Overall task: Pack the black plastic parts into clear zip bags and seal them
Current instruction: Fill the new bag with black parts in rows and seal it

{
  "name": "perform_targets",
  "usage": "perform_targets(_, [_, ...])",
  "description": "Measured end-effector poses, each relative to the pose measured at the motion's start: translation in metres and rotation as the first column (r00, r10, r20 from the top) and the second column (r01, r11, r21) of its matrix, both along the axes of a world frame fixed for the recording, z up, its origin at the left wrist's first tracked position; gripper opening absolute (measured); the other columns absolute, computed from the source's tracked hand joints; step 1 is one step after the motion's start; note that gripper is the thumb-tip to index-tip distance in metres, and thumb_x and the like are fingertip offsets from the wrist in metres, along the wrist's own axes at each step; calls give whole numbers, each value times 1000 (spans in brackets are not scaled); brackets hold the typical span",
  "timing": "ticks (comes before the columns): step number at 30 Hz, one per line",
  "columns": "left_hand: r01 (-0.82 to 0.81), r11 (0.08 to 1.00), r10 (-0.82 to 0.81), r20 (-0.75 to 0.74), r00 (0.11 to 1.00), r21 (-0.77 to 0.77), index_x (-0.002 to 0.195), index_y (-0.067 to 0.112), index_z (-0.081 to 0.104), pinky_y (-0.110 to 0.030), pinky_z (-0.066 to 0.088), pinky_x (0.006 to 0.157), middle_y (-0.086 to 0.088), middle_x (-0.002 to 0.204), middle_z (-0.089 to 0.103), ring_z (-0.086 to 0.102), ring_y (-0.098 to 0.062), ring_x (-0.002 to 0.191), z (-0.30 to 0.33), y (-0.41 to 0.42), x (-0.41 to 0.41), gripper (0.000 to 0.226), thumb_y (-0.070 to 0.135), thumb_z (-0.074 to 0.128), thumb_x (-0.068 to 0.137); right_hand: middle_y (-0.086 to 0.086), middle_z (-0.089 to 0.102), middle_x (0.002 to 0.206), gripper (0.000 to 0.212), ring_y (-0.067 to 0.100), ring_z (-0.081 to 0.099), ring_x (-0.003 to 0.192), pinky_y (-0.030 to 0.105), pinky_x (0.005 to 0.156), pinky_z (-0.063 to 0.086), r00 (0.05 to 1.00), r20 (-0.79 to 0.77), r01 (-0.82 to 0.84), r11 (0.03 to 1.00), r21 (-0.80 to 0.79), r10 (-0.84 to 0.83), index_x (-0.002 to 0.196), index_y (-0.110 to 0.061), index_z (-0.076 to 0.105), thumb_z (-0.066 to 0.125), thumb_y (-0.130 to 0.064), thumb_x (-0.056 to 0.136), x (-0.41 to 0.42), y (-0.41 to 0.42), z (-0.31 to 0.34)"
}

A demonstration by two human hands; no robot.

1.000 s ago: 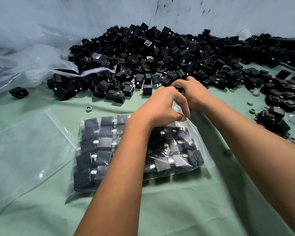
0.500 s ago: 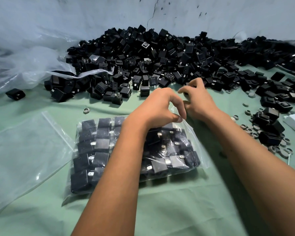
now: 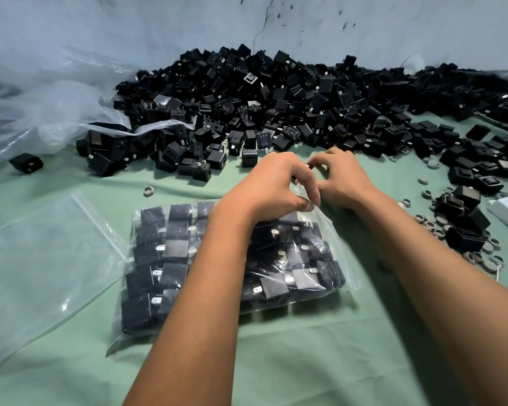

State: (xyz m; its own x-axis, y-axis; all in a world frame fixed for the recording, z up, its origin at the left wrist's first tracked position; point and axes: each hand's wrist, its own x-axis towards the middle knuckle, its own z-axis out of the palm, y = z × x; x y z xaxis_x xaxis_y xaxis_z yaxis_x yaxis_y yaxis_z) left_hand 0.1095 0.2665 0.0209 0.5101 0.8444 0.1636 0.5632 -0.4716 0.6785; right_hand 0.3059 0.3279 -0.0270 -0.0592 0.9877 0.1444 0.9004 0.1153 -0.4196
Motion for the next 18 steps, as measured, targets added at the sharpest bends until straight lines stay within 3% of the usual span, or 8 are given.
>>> perform_targets(4, [11, 1000, -11, 5, 1000, 14, 81, 29, 82, -13, 38, 76, 17, 93, 57, 50, 1, 97, 1, 0, 1, 19, 12, 88, 74, 2, 52, 143, 62, 29, 43, 130, 45, 110, 36, 982, 45, -184, 983, -10, 184, 140, -37, 59, 66, -45, 79, -6, -17, 0])
perform_targets(5, [11, 1000, -11, -5, 1000, 17, 81, 29, 82, -15, 37, 76, 16, 93, 56, 50, -1, 97, 1, 0, 2, 19, 13, 88, 74, 3, 52, 144, 55, 28, 44, 130, 44, 110, 35, 964, 59, -260, 966, -4, 259, 134, -35, 64, 69, -40, 80, -8, -18, 1])
perform_targets(7, [6, 1000, -6, -19, 1000, 14, 81, 31, 81, -21, 38, 77, 10, 95, 56, 51, -10, 98, 1, 0, 3, 19, 14, 88, 75, 7, 61, 126, 35, 26, 54, 114, 40, 99, 43, 949, 0, -316, 948, 30, 316, 114, -34, 73, 77, -21, 82, -11, -17, 3])
perform_targets(9, [-2, 1000, 2, -8, 1000, 1, 81, 31, 81, -20, 38, 76, 8, 99, 58, 51, -7, 98, 1, 0, 1, 19, 14, 88, 75, 5, 60, 103, 34, 22, 56, 94, 35, 83, 47, 973, -27, -228, 973, 46, 230, 111, -33, 73, 78, -15, 82, -11, -15, 7])
perform_targets(13, [-11, 1000, 12, 3, 1000, -19, 82, 32, 81, -14, 36, 75, 15, 99, 58, 51, 4, 96, 0, 0, -1, 19, 15, 87, 76, -7, 57, 79, 34, 24, 57, 87, 31, 74, 40, 998, 22, 62, 998, 15, -62, 114, -27, 68, 79, -39, 84, 0, -22, 6])
perform_targets(16, [-7, 1000, 7, -1, 1000, -14, 83, 32, 82, -14, 37, 74, 16, 98, 58, 52, 3, 96, -2, 0, 0, 18, 15, 87, 77, 4, 59, 99, 38, 25, 58, 88, 34, 76, 45, 989, -10, 151, 989, 11, -151, 101, -20, 63, 81, -47, 81, 9, -39, -1])
perform_targets(18, [0, 1000, 0, 0, 1000, -10, 84, 32, 81, -9, 36, 72, 17, 97, 59, 52, 5, 93, -2, 0, 0, 18, 16, 87, 78, 0, 66, 97, 34, 19, 62, 82, 34, 73, 48, 976, -148, 166, 985, 38, -158, 98, -21, 61, 82, -44, 82, 11, -52, -5])
